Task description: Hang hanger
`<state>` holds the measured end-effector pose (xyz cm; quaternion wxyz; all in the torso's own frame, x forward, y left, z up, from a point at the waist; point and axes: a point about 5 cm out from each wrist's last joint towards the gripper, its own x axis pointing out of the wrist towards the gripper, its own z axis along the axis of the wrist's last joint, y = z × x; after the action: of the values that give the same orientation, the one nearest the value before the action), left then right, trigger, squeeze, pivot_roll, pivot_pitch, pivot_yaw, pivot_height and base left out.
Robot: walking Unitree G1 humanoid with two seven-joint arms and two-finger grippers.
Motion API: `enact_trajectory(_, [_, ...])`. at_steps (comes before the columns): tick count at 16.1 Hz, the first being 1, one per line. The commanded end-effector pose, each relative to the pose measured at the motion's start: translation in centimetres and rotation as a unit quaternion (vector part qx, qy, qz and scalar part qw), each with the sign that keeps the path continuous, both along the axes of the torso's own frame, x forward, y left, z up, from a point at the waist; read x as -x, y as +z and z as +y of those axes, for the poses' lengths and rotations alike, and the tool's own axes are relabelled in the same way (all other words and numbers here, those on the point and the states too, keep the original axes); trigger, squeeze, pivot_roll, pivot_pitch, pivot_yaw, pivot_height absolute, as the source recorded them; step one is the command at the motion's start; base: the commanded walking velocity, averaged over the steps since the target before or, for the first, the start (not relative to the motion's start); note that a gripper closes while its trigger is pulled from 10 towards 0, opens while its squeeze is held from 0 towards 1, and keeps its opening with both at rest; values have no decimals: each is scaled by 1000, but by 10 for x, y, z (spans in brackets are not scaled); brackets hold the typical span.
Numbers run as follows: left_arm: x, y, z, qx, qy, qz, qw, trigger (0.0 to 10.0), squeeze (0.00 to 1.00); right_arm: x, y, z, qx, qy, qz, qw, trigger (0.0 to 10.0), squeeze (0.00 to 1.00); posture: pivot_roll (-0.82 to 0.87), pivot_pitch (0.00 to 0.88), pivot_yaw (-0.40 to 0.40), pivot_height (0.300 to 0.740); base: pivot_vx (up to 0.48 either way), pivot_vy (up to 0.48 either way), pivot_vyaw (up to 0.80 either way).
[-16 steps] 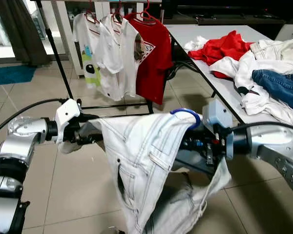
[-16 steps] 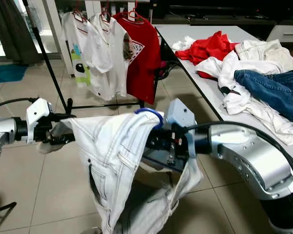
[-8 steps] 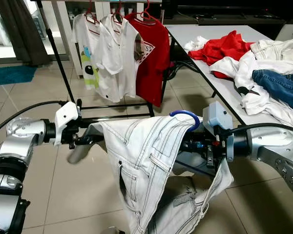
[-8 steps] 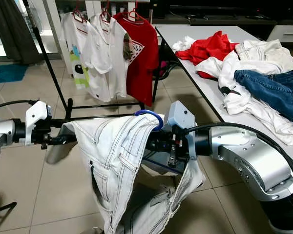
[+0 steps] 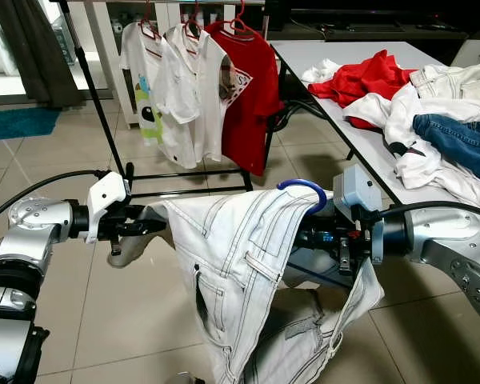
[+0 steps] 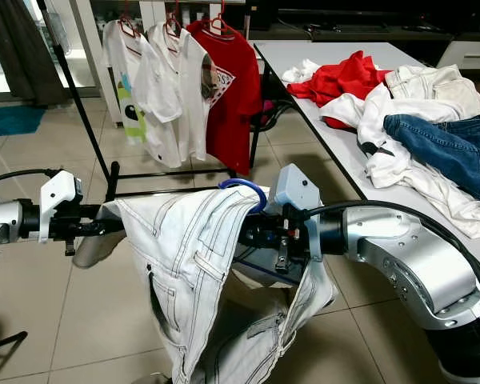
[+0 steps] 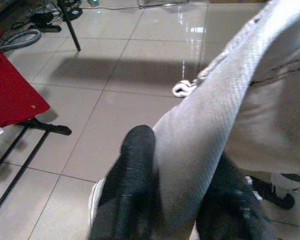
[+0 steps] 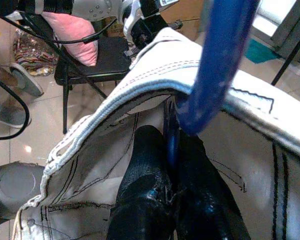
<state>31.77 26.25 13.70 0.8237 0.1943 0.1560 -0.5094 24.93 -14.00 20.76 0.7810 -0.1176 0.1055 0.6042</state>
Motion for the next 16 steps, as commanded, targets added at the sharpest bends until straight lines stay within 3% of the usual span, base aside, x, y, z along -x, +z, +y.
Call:
enact_trajectory(1, [-4,6,0,6,5,-12,1000,0,0,0,10,-1,-14,2,-20,1000,10000,0,-151,0,10,740,0,0,0])
enact_trajectory(5, [-8,5,5,11,55,-26,998,0,0,0,10,0,-18,3,-17,1000,10000,0,-152,0,7,740,0,0,0])
enact_trajectory(9, [-9,1,7,100,110,-11,989,0,0,-3,10,-3,-23,-13,-16,1000,10000,0,-156,0,9,740,0,0,0])
enact_trajectory(12, [-5,-7,11,132,144,1,981,0,0,-6,11,-6,-35,-29,-2,999,10000,0,-158,0,8,740,0,0,0])
enact_trajectory(14, [-5,-11,18,145,187,8,972,0,0,-5,11,-7,-37,-30,3,999,10000,0,-158,0,7,740,0,0,0])
enact_trajectory(16, [-6,-12,29,185,257,15,948,0,0,-6,10,-9,-37,-35,2,999,10000,0,-160,0,8,740,0,0,0])
